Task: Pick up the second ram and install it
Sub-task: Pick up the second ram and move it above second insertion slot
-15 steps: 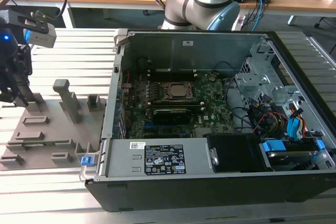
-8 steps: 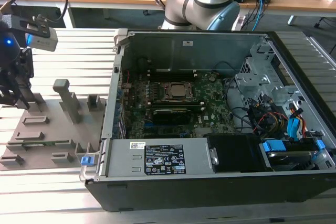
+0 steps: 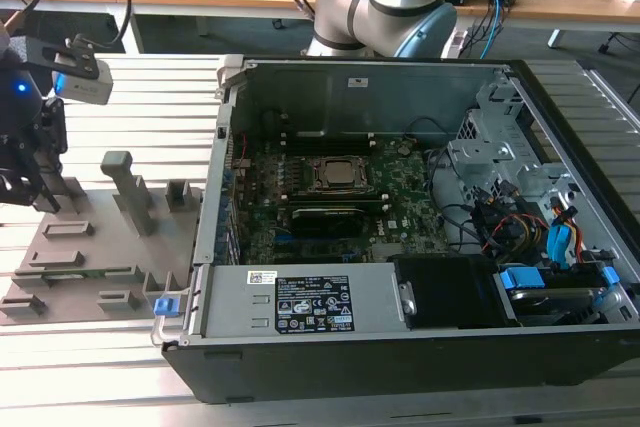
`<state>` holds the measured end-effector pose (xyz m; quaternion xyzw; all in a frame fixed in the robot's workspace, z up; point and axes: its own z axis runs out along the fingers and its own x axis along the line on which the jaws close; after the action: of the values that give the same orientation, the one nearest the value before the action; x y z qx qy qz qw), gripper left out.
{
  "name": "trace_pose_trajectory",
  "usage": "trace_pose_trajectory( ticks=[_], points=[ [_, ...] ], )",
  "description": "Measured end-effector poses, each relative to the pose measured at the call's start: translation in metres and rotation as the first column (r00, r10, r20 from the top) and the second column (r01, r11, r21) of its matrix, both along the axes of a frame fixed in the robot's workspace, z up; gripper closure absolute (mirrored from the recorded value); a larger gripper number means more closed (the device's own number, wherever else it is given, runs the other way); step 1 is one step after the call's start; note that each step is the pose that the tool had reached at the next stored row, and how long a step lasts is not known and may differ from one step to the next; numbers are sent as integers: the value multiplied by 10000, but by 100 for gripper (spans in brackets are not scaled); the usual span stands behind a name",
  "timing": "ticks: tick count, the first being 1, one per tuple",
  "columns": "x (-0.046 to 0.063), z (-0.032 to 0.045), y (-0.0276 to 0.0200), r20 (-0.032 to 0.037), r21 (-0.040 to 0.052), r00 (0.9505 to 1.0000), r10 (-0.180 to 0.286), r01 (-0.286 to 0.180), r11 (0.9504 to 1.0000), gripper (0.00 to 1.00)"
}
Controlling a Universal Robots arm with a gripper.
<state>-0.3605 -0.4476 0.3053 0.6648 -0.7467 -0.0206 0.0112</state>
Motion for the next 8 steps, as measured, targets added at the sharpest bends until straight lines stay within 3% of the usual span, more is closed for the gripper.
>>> trace_pose_trajectory(
  ticks=[8],
  points=[
    [0, -105, -1, -1, 0, 10000, 0, 0, 10000, 70]
  ],
)
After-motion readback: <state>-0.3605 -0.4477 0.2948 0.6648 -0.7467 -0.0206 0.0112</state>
